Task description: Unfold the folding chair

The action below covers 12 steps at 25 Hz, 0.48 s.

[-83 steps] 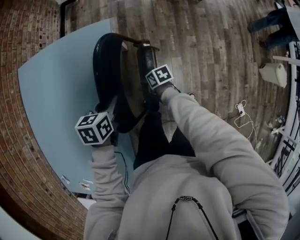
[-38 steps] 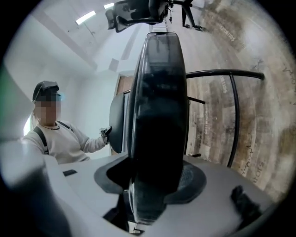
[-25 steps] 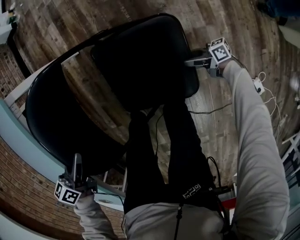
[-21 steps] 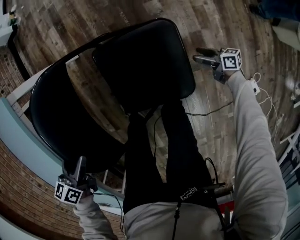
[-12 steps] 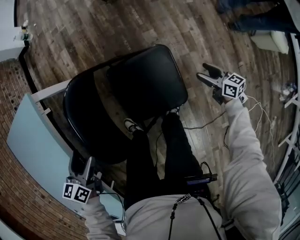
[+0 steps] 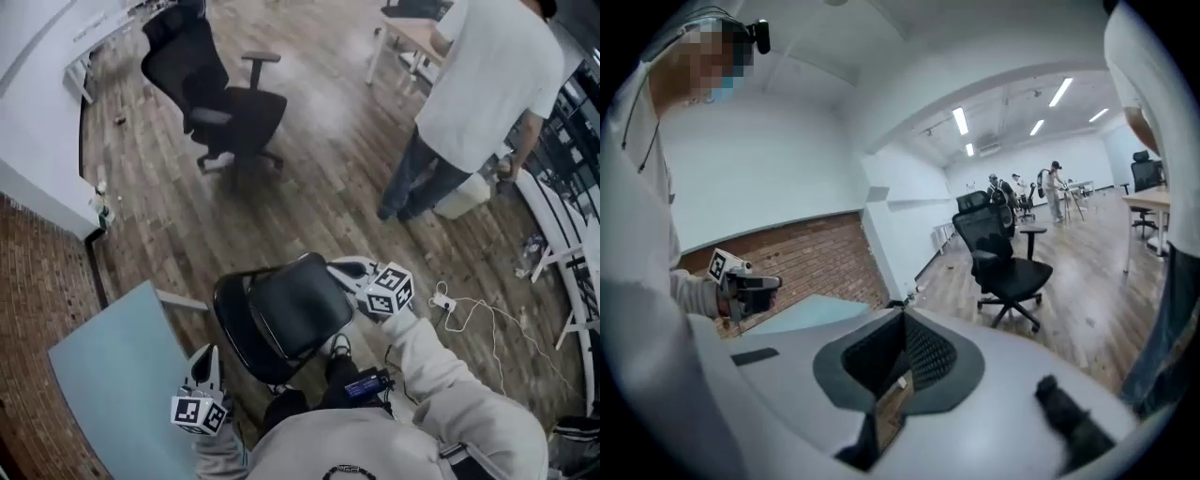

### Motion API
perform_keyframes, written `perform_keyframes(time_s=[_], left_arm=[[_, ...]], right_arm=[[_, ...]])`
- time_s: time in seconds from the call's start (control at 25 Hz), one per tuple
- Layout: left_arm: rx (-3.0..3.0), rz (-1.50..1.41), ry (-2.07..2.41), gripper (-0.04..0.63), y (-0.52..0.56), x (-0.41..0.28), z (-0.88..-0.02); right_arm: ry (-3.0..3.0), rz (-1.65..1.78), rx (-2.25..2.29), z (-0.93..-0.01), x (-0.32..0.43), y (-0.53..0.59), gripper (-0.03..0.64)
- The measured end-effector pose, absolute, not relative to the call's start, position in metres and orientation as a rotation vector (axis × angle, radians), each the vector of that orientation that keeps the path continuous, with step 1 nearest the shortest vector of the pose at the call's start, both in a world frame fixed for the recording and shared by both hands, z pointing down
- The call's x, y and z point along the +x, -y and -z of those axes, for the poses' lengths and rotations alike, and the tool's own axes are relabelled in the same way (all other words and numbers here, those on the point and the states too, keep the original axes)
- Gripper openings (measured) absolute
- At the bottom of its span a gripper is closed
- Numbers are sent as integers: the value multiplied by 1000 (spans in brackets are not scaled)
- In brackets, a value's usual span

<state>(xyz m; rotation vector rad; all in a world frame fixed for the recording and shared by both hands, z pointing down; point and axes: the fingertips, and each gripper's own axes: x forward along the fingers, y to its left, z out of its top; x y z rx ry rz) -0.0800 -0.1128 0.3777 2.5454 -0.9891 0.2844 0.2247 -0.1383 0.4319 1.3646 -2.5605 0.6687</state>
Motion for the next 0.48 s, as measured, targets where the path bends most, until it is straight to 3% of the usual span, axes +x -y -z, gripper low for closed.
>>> perform_keyframes(time_s=[0.24,0.48], left_arm=[[2685,-119,902,5,94,-92,-282],[2842,-15,761,5,86,-52,-230]], right_arm=[[2615,-515,1429,-290,135,80,8],[2644,-397,1529,-226,117,67,8]])
